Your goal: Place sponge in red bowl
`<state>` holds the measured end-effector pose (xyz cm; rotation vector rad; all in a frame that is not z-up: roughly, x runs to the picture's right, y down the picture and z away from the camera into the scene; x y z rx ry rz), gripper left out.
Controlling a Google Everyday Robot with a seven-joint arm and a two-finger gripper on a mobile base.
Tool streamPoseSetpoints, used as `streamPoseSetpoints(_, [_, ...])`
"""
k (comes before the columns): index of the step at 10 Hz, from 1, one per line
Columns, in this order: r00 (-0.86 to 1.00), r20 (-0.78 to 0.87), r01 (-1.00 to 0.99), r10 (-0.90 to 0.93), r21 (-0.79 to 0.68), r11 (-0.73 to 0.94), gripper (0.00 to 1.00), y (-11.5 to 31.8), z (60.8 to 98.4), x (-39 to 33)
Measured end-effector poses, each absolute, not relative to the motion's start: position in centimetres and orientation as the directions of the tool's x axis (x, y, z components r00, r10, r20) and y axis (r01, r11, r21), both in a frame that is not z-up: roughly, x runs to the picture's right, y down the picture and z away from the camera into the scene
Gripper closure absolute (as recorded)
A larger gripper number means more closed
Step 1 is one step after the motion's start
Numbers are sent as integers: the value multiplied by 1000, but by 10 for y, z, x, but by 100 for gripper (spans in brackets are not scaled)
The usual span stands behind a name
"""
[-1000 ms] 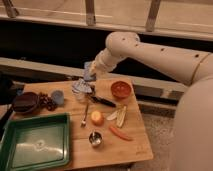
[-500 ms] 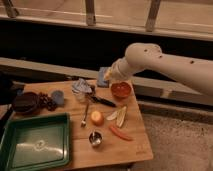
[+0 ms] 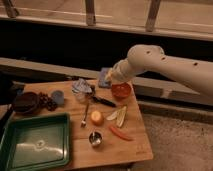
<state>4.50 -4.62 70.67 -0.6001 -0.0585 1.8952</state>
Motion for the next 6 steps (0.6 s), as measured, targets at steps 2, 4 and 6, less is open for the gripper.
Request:
streamPoseSetpoints(2, [-273, -379, -860, 884, -316, -401, 100, -47, 708, 42])
streamPoseSetpoints(4, [-301, -376, -860, 877, -292, -420, 100, -49, 714, 53])
streamPoseSetpoints(6, [-358, -372, -848, 856, -255, -465, 100, -59, 727, 84])
